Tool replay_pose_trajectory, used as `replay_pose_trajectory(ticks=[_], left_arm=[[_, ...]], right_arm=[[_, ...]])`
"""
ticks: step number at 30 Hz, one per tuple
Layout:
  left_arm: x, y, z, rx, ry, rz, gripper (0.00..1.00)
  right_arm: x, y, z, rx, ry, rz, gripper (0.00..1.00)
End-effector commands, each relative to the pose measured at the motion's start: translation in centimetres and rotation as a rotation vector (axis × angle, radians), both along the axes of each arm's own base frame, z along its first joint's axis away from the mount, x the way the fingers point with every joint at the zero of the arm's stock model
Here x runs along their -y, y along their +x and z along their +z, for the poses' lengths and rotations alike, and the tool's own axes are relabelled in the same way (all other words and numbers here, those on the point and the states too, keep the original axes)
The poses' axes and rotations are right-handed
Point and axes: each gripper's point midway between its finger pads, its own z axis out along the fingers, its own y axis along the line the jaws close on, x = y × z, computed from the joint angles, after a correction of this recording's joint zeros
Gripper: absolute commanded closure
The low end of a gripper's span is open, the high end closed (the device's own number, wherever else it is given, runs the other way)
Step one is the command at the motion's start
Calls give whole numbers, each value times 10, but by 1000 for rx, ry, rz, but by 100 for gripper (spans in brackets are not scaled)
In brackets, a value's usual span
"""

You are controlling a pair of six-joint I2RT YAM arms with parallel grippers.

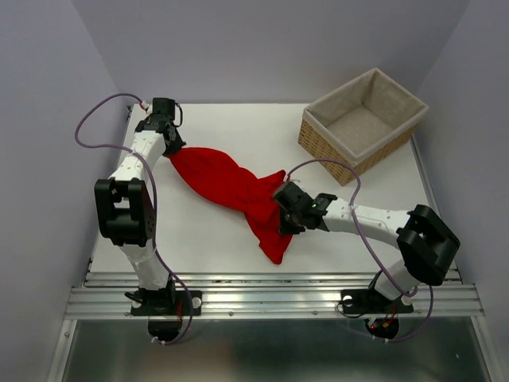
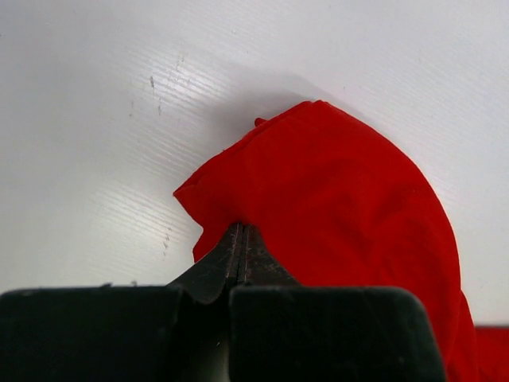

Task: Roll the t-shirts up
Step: Flatten out the T-shirt at the center of the board.

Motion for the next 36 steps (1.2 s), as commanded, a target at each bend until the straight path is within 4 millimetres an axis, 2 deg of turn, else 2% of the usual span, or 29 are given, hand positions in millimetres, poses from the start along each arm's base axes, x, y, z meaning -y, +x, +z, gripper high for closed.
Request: replay_pose_trajectory(ticks=[1, 3, 4, 5, 7, 8, 9, 10, 11, 12, 13, 14, 15, 16, 18, 20, 21, 23, 24, 25, 26, 28, 29, 30, 32, 33, 34, 35, 36], left_arm=[[-2, 0, 35, 69, 0, -13, 100], [-1, 5, 47, 93, -4, -16, 100], [-1, 7, 52, 104, -9, -19, 100], [-1, 14, 66, 130, -14, -19, 100], [0, 23, 85, 166, -35, -27, 100], [-1, 26, 89, 165, -44, -27, 100], [-3, 37, 123, 239, -56, -30, 100], [-4, 41, 125, 226, -63, -33, 100], [-4, 45, 142, 254, -69, -38, 100], [-18, 53, 183, 349, -88, -27, 100], [-23, 59, 190, 360, -104, -25, 100], [-34, 58, 223, 426, -144, -25, 100], [-43, 57, 224, 439, -169, -17, 100], [-49, 47, 249, 514, -195, -19, 100], [-72, 42, 258, 568, -259, 1, 100], [-82, 34, 267, 589, -263, 5, 100], [-85, 31, 261, 575, -264, 11, 100], [-89, 20, 260, 573, -262, 8, 100], [-88, 17, 238, 525, -275, 12, 100], [-83, 7, 247, 557, -264, -8, 100], [-81, 2, 211, 487, -285, 4, 100], [-75, -12, 187, 453, -301, 2, 100], [-69, -23, 192, 490, -299, -11, 100], [-64, -37, 145, 398, -336, 10, 100], [-55, -58, 123, 379, -352, 1, 100], [-50, -76, 81, 289, -360, 9, 100], [-48, -87, 66, 251, -358, 13, 100], [-44, -103, 55, 216, -356, 17, 100], [-39, -123, 25, 143, -369, 25, 94]], right_arm=[[-9, 31, 46, 166, 55, -72, 99], [-1, 49, 68, 238, 17, -78, 99], [12, 69, 82, 275, 2, -123, 99], [11, 90, 114, 339, 19, -124, 99], [24, 118, 149, 403, 28, -153, 99], [42, 139, 170, 445, 27, -196, 99], [43, 159, 218, 537, 55, -198, 99], [51, 169, 241, 574, 49, -215, 99], [62, 180, 265, 617, 46, -236, 99], [64, 192, 318, 717, 77, -247, 99], [71, 194, 336, 742, 64, -261, 99], [78, 197, 380, 823, 93, -281, 99], [85, 194, 393, 842, 84, -294, 99], [89, 192, 407, 868, 90, -305, 99], [104, 181, 430, 920, 96, -328, 99], [109, 172, 433, 925, 101, -322, 99], [110, 167, 429, 914, 107, -318, 99], [112, 151, 407, 864, 115, -288, 99], [112, 144, 395, 831, 131, -290, 99], [110, 136, 382, 801, 146, -275, 99], [114, 121, 349, 735, 146, -275, 99], [114, 102, 313, 653, 172, -259, 99], [115, 92, 292, 606, 177, -261, 99], [120, 74, 252, 518, 177, -280, 99], [120, 51, 210, 406, 187, -280, 99], [126, 34, 177, 334, 185, -305, 99], [127, 22, 160, 278, 185, -305, 97], [130, 13, 147, 241, 179, -318, 88], [133, 5, 139, 208, 186, -342, 58]])
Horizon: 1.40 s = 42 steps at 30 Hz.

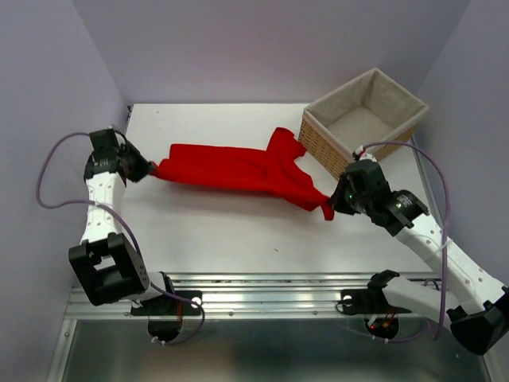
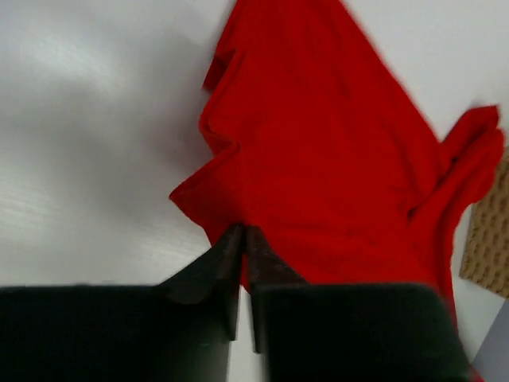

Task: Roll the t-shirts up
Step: Flatten out the T-shirt at the center of the board.

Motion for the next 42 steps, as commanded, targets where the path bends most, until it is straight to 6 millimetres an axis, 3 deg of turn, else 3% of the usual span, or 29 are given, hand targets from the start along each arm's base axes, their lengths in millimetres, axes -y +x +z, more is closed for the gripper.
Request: replay_pose_trajectory(ticks=[1, 3, 4, 7, 10, 12, 16, 17, 18, 21, 25, 33, 35, 40, 42], left_arm=[[13, -52, -48, -79, 7, -35, 66], [20, -67, -48, -56, 3, -43, 44], [23, -74, -56, -69, -3, -41, 36], [17, -78, -52, -58, 37, -12, 34], [12, -75, -49, -69, 90, -5, 45], [18, -72, -49, -82, 123, -18, 50], [49, -66, -54, -93, 136, -83, 72], [56, -62, -59, -100, 131, -98, 90], [68, -62, -64, -108, 120, -120, 100], [80, -55, -81, -147, 115, -137, 100], [77, -49, -112, -247, 154, -112, 100], [59, -26, -151, -368, 250, -75, 100], [59, -22, -166, -420, 250, -87, 100], [62, 5, -173, -418, 247, -99, 100], [63, 12, -184, -443, 244, -106, 100]], right_arm=[[7, -45, -35, -141, 115, -64, 44], [17, -49, -36, -133, 104, -100, 17], [23, -52, -36, -137, 82, -114, 16], [31, -41, -23, -97, 26, -139, 15], [22, -22, -14, -64, 11, -118, 20], [9, -11, -12, -45, 36, -82, 32], [-23, 0, -25, -59, 87, -4, 60], [-30, 1, -30, -61, 84, 4, 65], [-45, -3, -41, -90, 66, 41, 74], [-79, -4, -61, -107, 13, 111, 81], [-96, 2, -98, -167, -82, 122, 87], [-105, 30, -131, -185, -189, 80, 86], [-105, 35, -137, -188, -218, 73, 86], [-104, 48, -159, -222, -270, 50, 86], [-96, 59, -162, -230, -280, 24, 86]])
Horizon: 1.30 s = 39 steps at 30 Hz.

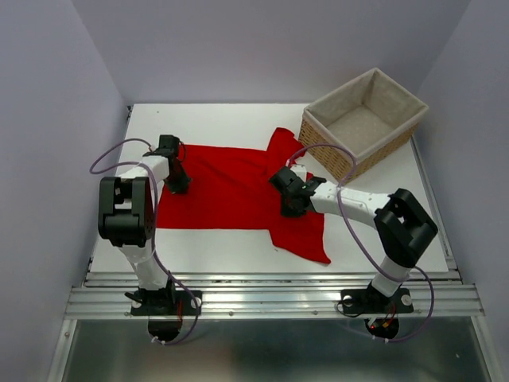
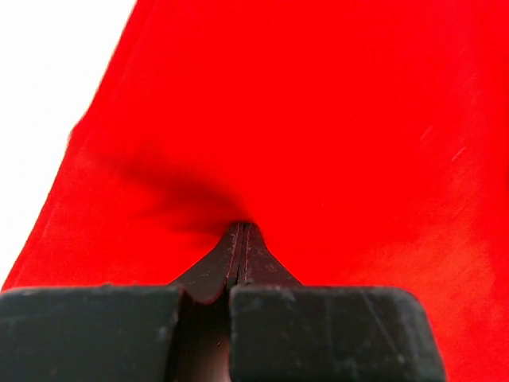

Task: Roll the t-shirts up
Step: Flatten out the T-shirt at the center of the board.

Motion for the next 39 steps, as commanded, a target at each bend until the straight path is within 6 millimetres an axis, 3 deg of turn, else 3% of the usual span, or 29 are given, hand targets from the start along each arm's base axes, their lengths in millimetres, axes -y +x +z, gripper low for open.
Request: replay_pose_trajectory(ticks=[1, 3, 4, 5, 7, 9, 11, 12, 13, 15, 16, 17, 19, 20, 21, 22, 23, 24, 25, 27, 28, 31, 39], left_arm=[[-1, 35, -5, 18, 15, -15, 100], [1, 49, -7, 20, 12, -24, 100], [0, 70, 4, 58, 18, -28, 100], [1, 72, -10, 16, 19, -33, 100], [1, 93, -11, 13, 26, -45, 100], [0, 118, 7, 62, 46, -53, 100], [-2, 124, 17, 57, 70, -69, 100], [-4, 134, 35, 97, 84, -71, 100], [-5, 136, 45, 112, 90, -74, 100], [-7, 138, 85, 185, 104, -74, 100], [-10, 136, 96, 205, 117, -72, 100], [-12, 133, 125, 264, 127, -64, 100], [-22, 117, 150, 301, 168, -40, 99], [-27, 111, 153, 303, 178, -27, 91], [-31, 97, 143, 270, 186, -17, 84], [-40, 88, 153, 289, 178, 19, 65], [-39, 81, 149, 283, 166, 23, 55], [-52, 74, 145, 274, 154, 56, 45], [-53, 58, 124, 225, 126, 61, 41], [-70, 47, 121, 241, 104, 120, 41], [-74, 34, 104, 203, 102, 137, 45], [-85, 23, 84, 164, 99, 178, 47], [-91, 27, 43, 115, 97, 241, 49]], right_arm=[[5, 37, 5, 62, -18, -53, 86], [8, 47, 3, 64, -35, -54, 86], [13, 54, 1, 62, -41, -65, 86], [9, 60, -2, 61, -51, -59, 86], [14, 72, -4, 57, -63, -69, 86], [8, 79, 2, 59, -62, -58, 86], [-3, 86, 19, 80, -18, -43, 85], [-6, 86, 26, 86, 1, -36, 84], [-7, 86, 34, 99, 16, -33, 83], [-11, 85, 48, 116, 50, -20, 80], [-11, 84, 65, 144, 76, -11, 79], [-16, 80, 73, 156, 95, 7, 77], [-18, 70, 94, 189, 132, 22, 72], [-17, 68, 100, 198, 147, 24, 66], [-24, 59, 104, 201, 161, 43, 62], [-22, 50, 109, 208, 173, 47, 59], [-23, 45, 110, 208, 179, 53, 57], [-20, 42, 110, 207, 184, 47, 54], [-23, 35, 111, 202, 195, 51, 53], [-21, 24, 112, 199, 201, 55, 51], [-23, 17, 112, 195, 210, 61, 50], [-21, 7, 111, 185, 226, 66, 50], [-16, -3, 105, 175, 207, 91, 48]])
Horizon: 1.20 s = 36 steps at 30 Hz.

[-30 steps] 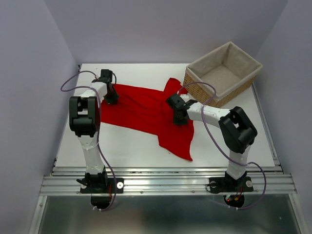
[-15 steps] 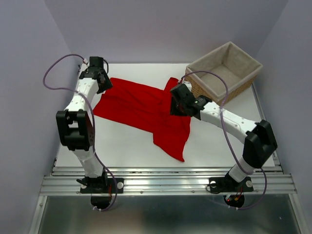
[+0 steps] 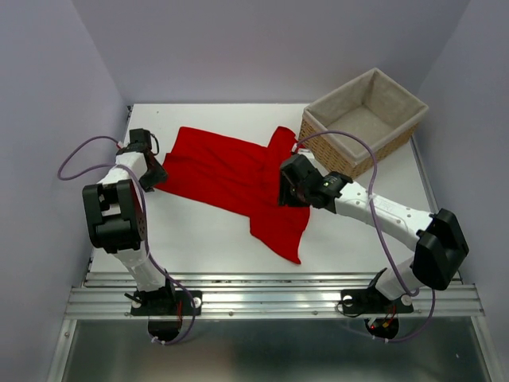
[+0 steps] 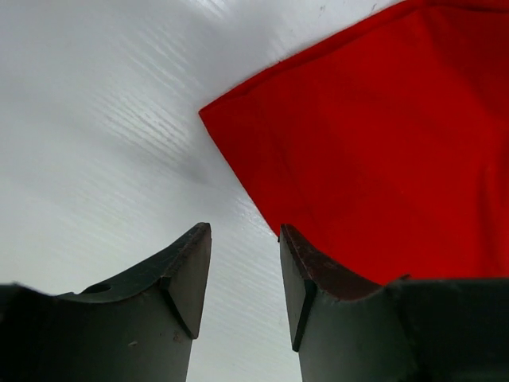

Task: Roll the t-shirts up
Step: Flatten out the T-shirt at the center of the board.

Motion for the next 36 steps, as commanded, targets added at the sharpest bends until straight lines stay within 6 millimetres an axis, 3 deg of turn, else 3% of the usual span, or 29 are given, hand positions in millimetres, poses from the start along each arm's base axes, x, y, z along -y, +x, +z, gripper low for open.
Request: replay_pose_trajectory(ticks=[1, 7, 18, 24, 25, 26, 28, 31, 36], left_arm=[[-3, 19, 7, 75, 7, 44, 50], [-8, 35, 8, 98, 17, 61, 55], [-4, 49, -19, 44, 20, 37, 60], [-2, 51, -28, 22, 26, 31, 73], [-2, 52, -27, 23, 29, 29, 76], [-1, 51, -27, 21, 31, 25, 88], [-1, 51, -22, 21, 38, 22, 100], [1, 51, -9, 32, 55, 13, 100], [2, 50, 33, 85, 83, -6, 100]], right_arm=[[0, -3, 16, 38, 30, 8, 48], [2, -5, 13, 33, 30, 7, 48], [0, -5, 8, 24, 27, 9, 48], [-2, -4, 8, 21, 26, 14, 48], [-3, -3, 8, 22, 27, 14, 48], [-3, -3, 9, 23, 28, 14, 48], [-3, -3, 9, 23, 27, 15, 48], [-5, -2, 10, 23, 30, 15, 48], [-5, -2, 8, 19, 26, 17, 48]])
